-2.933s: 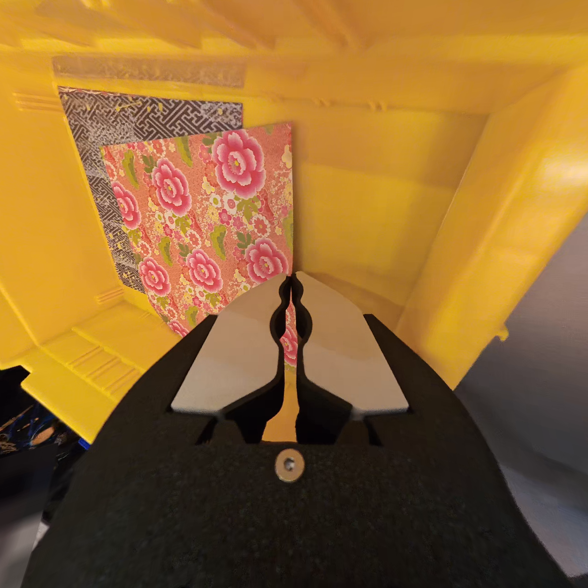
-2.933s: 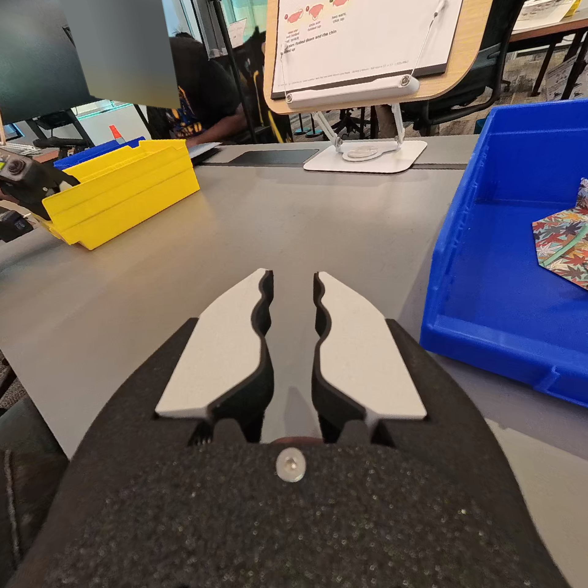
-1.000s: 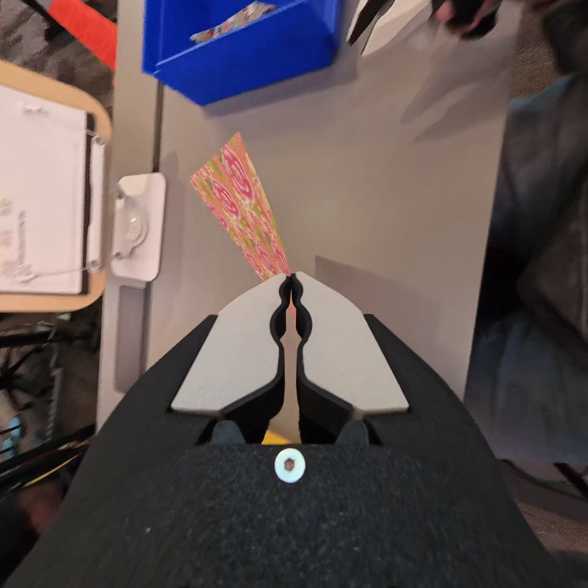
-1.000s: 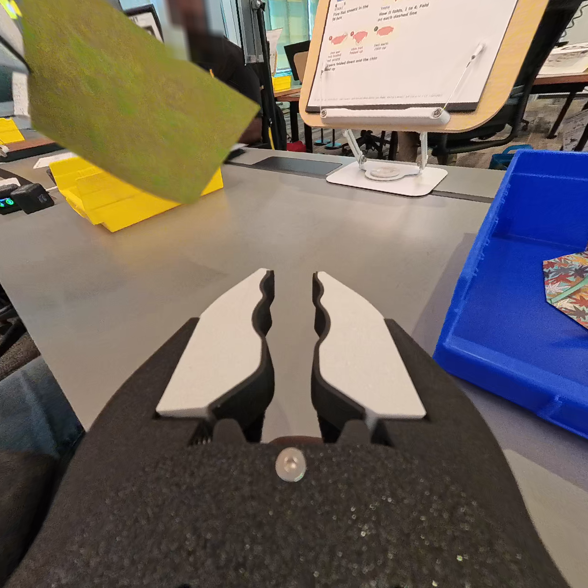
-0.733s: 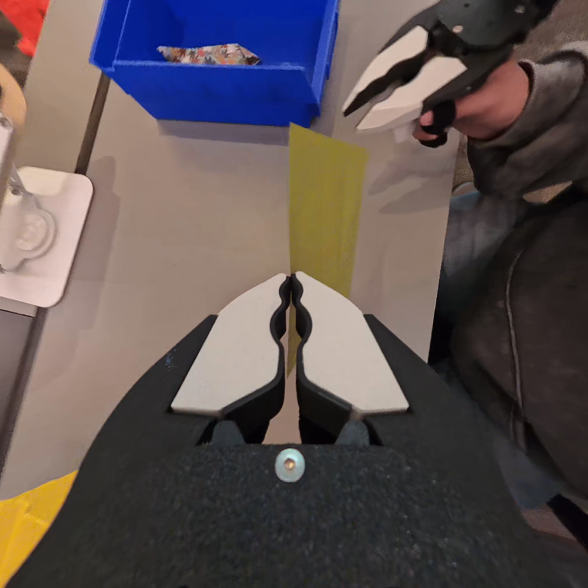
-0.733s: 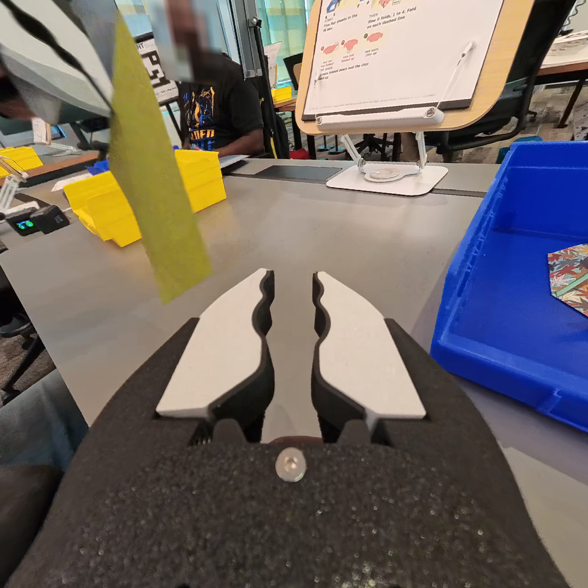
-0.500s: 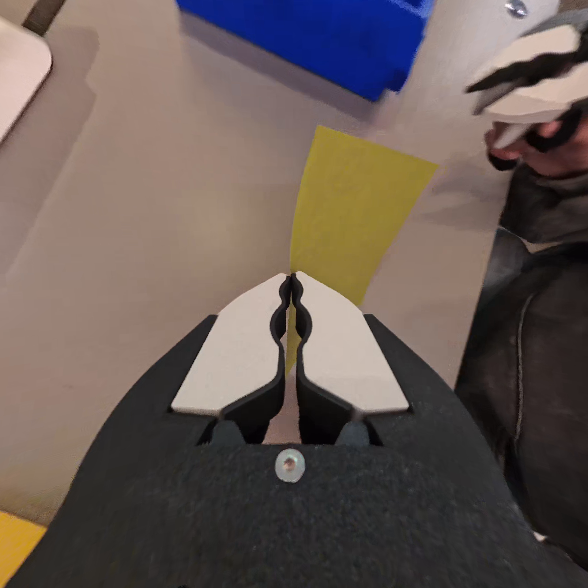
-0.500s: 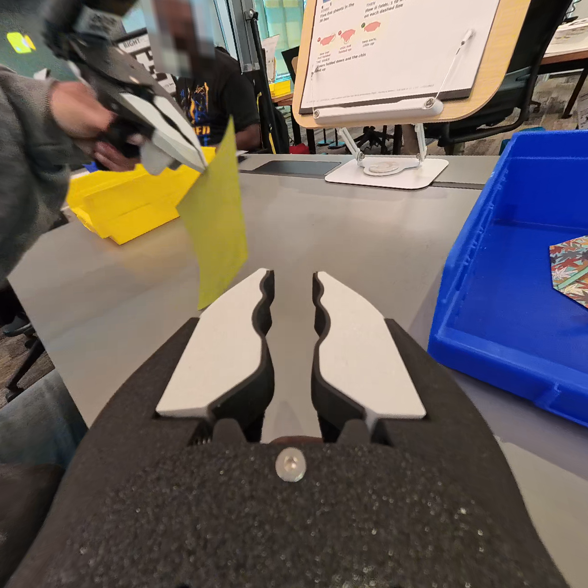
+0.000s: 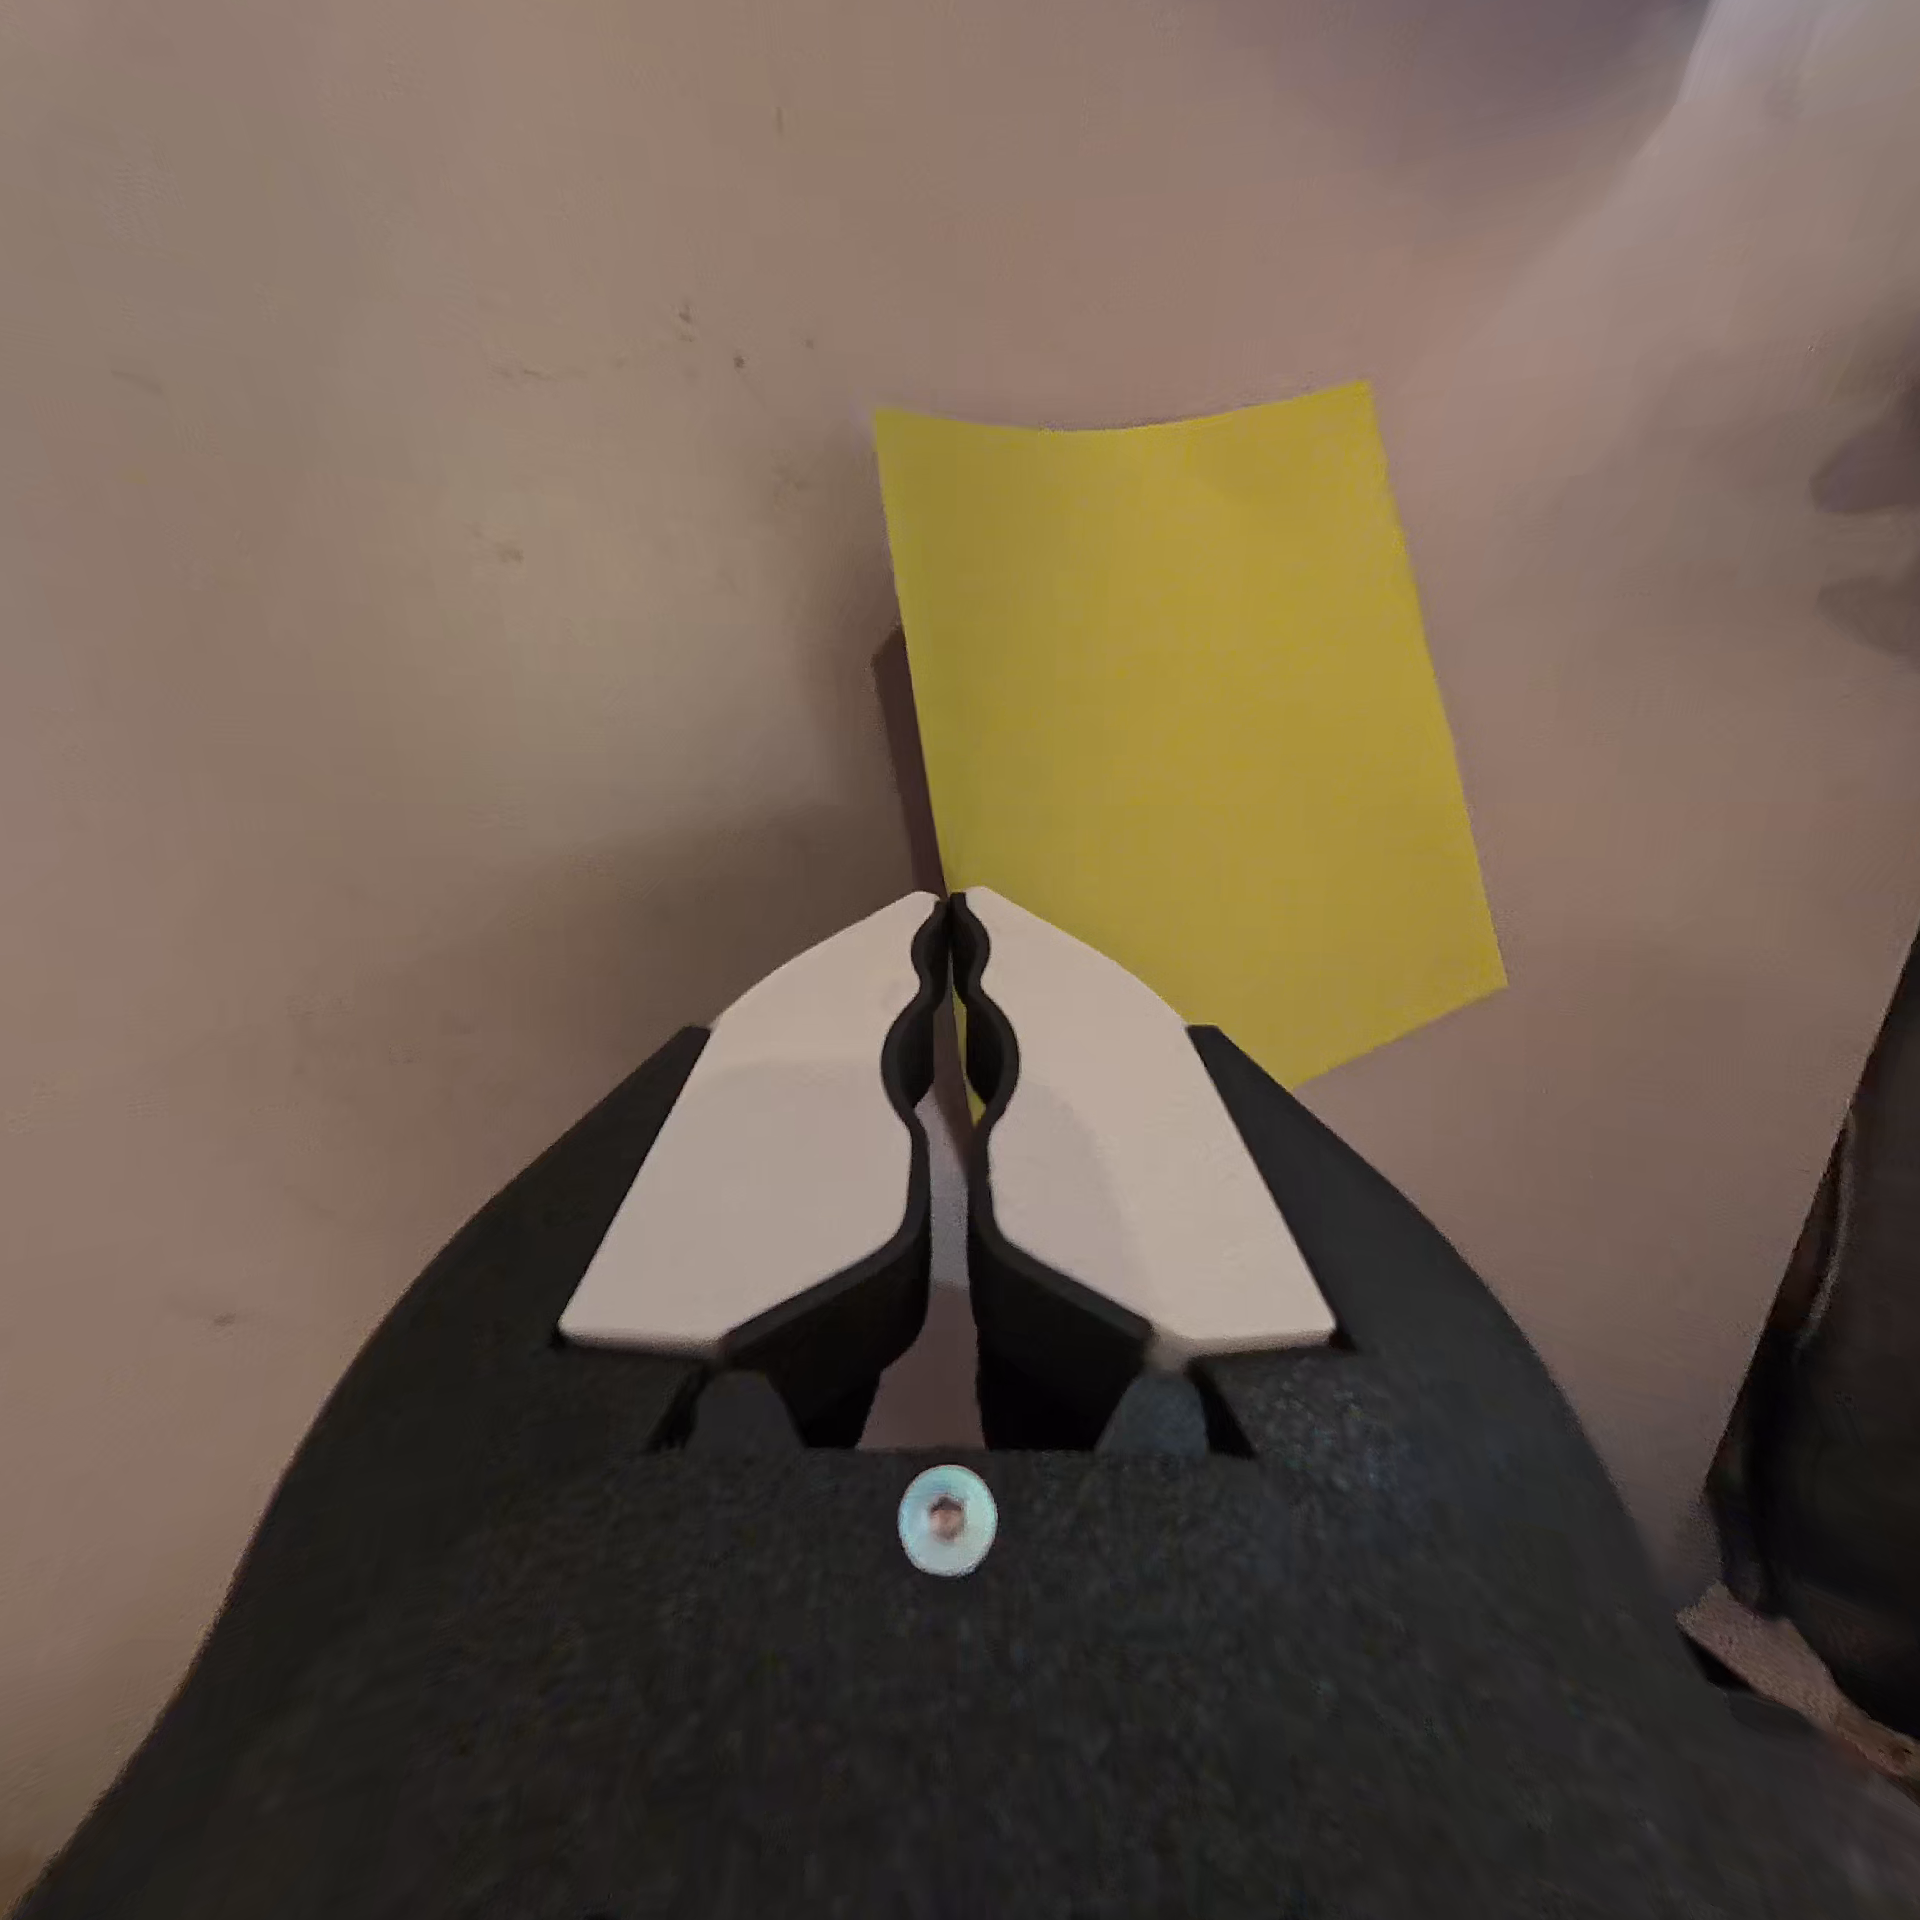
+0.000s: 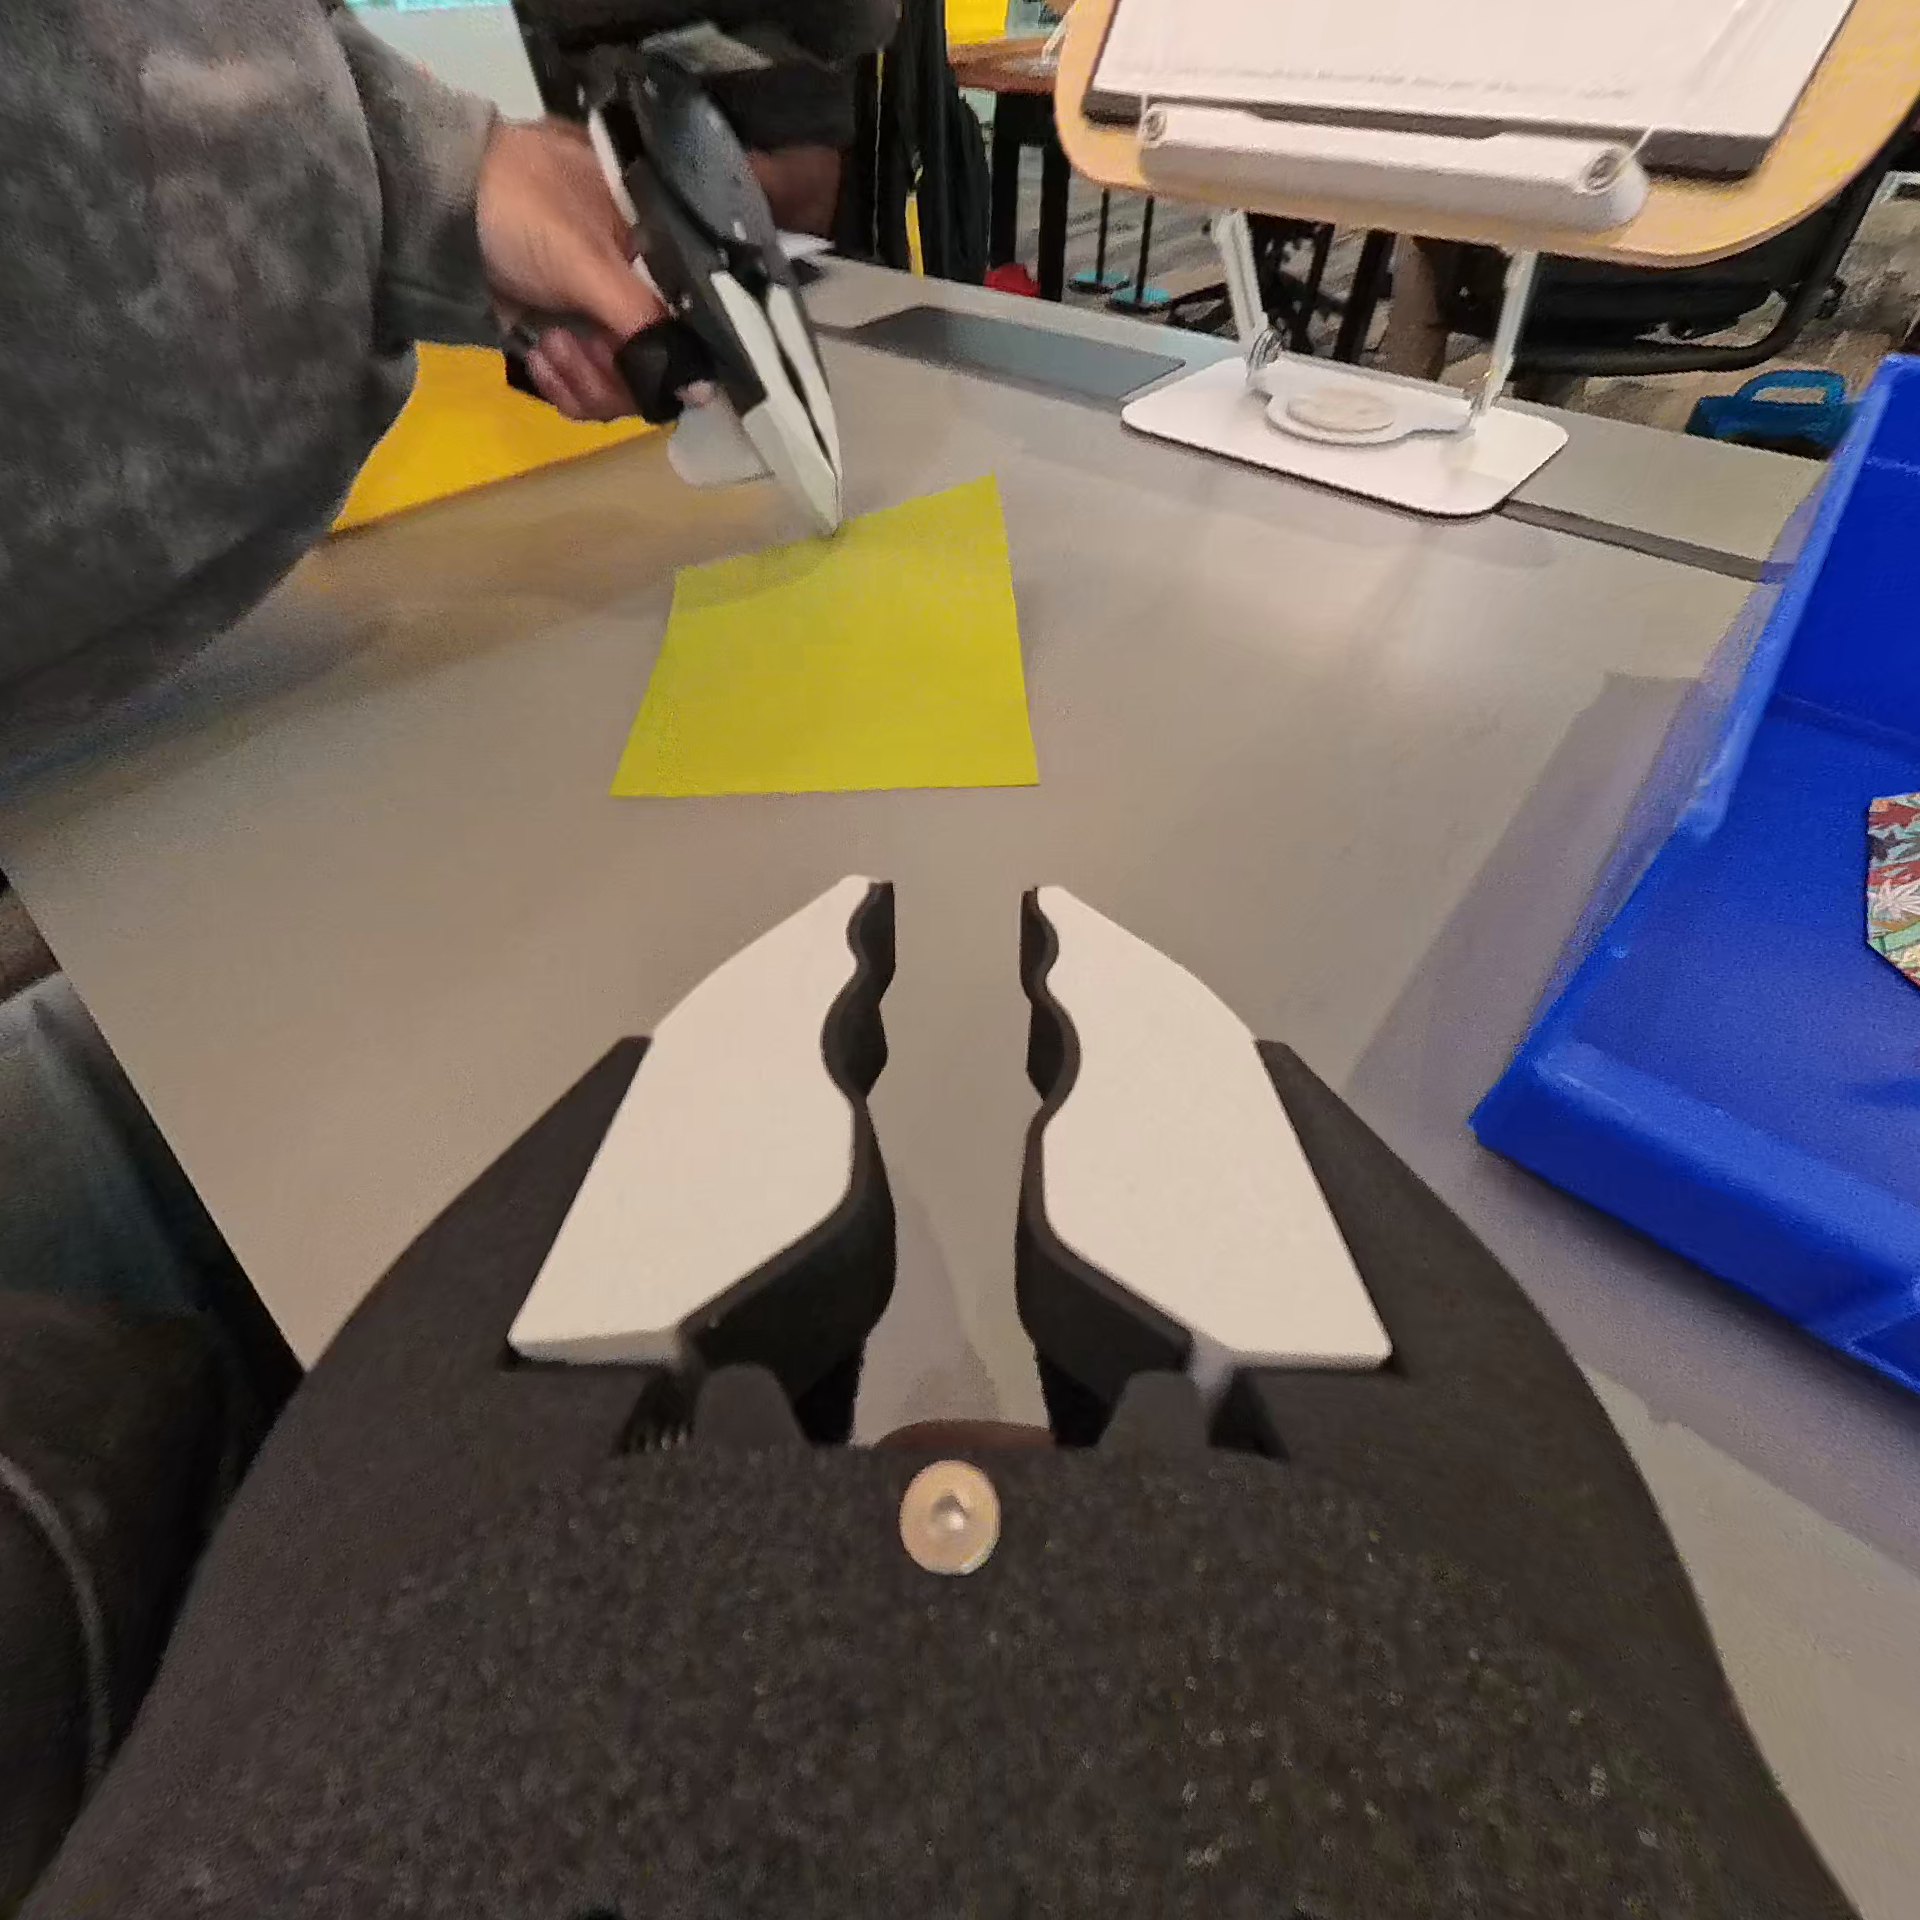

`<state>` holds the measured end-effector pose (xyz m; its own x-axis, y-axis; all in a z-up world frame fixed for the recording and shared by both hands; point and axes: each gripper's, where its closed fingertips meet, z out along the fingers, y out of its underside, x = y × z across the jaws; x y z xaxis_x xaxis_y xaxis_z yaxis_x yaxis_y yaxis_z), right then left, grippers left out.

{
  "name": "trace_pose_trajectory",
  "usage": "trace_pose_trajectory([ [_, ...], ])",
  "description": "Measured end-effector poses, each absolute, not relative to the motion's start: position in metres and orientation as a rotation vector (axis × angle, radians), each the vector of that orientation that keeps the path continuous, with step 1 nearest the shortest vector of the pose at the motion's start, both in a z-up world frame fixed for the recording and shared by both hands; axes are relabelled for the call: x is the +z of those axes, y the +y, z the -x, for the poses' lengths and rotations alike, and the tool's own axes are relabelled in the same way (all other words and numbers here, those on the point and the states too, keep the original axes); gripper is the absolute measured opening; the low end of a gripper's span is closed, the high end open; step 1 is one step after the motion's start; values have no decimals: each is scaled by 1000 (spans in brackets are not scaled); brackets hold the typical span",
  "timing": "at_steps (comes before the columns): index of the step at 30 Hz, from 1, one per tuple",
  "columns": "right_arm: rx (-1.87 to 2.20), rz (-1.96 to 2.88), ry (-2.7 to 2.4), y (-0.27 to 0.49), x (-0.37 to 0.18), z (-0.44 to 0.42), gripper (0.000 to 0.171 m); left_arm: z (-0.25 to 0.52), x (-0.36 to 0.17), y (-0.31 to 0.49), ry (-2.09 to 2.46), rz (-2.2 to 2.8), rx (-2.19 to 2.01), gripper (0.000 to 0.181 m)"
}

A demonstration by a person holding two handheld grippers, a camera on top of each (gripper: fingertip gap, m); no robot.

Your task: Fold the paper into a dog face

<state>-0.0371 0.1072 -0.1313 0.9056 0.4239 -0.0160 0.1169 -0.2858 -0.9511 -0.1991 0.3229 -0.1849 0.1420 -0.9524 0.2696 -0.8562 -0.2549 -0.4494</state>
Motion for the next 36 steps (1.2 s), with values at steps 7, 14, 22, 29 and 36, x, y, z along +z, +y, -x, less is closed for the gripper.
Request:
trace_pose_trajectory([
  [7,399,1943,-485,110,-145,60,22,197,-191,330,1800,2218,-739,0],
  [14,445,2032,-608,149,-155,88,22,201,-203,331,1794,2224,-677,15],
  [22,438,2137,-749,181,-172,116,22,209,-157,320,1566,2100,-812,26],
  [29,446,2186,-814,213,-182,116,14,246,-162,295,1326,2079,-560,22],
  [36,381,2241,-894,238,-201,123,9,252,-185,286,1198,2142,-528,13],
])
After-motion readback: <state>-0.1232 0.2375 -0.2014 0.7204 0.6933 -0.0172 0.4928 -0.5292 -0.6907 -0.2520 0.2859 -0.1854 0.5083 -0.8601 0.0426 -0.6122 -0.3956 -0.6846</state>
